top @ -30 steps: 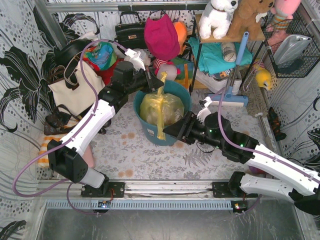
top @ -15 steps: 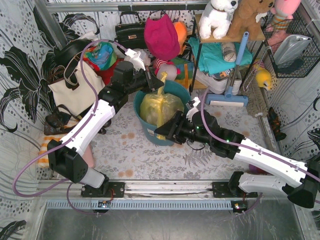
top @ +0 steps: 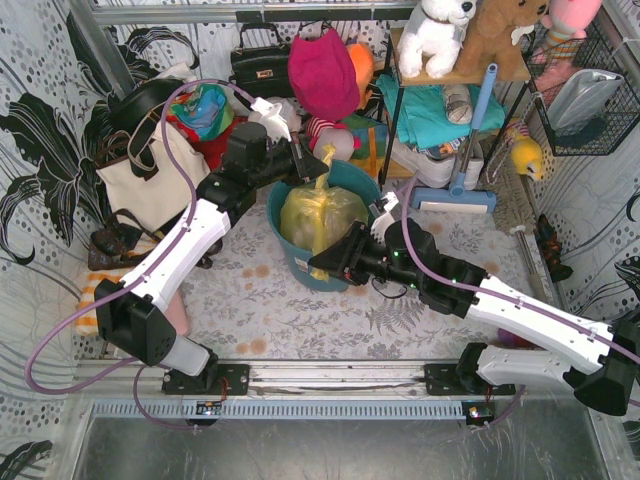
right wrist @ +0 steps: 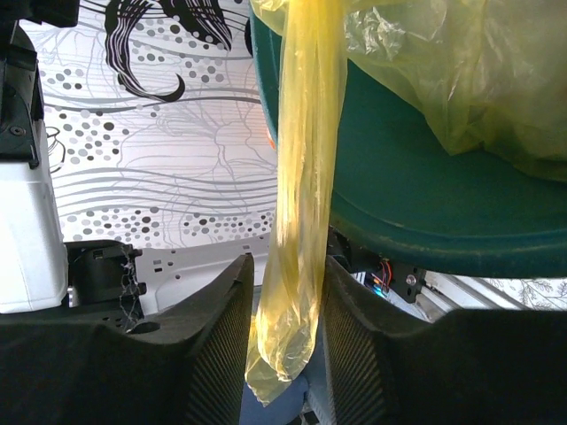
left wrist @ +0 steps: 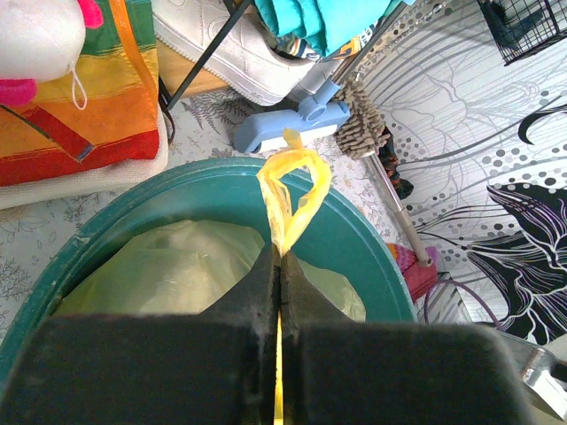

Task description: Tie the trash bag

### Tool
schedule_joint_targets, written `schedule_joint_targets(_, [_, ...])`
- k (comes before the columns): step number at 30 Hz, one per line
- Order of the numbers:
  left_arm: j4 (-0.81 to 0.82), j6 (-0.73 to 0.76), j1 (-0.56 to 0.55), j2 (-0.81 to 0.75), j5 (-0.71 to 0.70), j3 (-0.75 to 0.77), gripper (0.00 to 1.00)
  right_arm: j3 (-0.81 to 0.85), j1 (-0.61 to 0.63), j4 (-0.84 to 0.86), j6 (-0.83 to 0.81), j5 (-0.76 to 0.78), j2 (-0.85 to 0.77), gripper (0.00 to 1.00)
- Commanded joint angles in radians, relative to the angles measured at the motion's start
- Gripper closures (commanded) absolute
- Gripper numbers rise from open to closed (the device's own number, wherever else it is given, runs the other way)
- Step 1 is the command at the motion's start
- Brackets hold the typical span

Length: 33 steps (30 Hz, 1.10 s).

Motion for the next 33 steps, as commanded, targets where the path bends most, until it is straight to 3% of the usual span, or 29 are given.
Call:
schedule_joint_targets(1, [0.042,-0.003,0.001,-0.015,0.011,0.037,1.00,0.019,-0.007,0.045,0.012,-0.025,0.008,0.65])
schedule_joint_targets(11, [0.044,-0.005,0.001,-0.015,0.011,0.030,1.00,0.005,-0.026,0.073,0.020,-0.064,0.028,0.62])
schedule_joint_targets(14, [0.044,-0.004,0.001,-0.015,0.010,0.028,1.00,-0.001,-0.027,0.079,0.021,-0.065,0.027,0.71])
schedule_joint_targets(26, [0.047,-0.004,0.000,-0.012,0.011,0.027,1.00,-0.033,-0.039,0.108,0.034,-0.075,0.018,0.88])
schedule_joint_targets(30, [0.046,-0.004,0.001,-0.011,0.010,0.027,1.00,-0.044,-0.044,0.123,0.037,-0.082,0.016,1.00])
schedule_joint_targets(33, [0.047,-0.003,0.000,-0.011,0.010,0.028,1.00,-0.041,-0.046,0.129,0.019,-0.083,0.019,1.00])
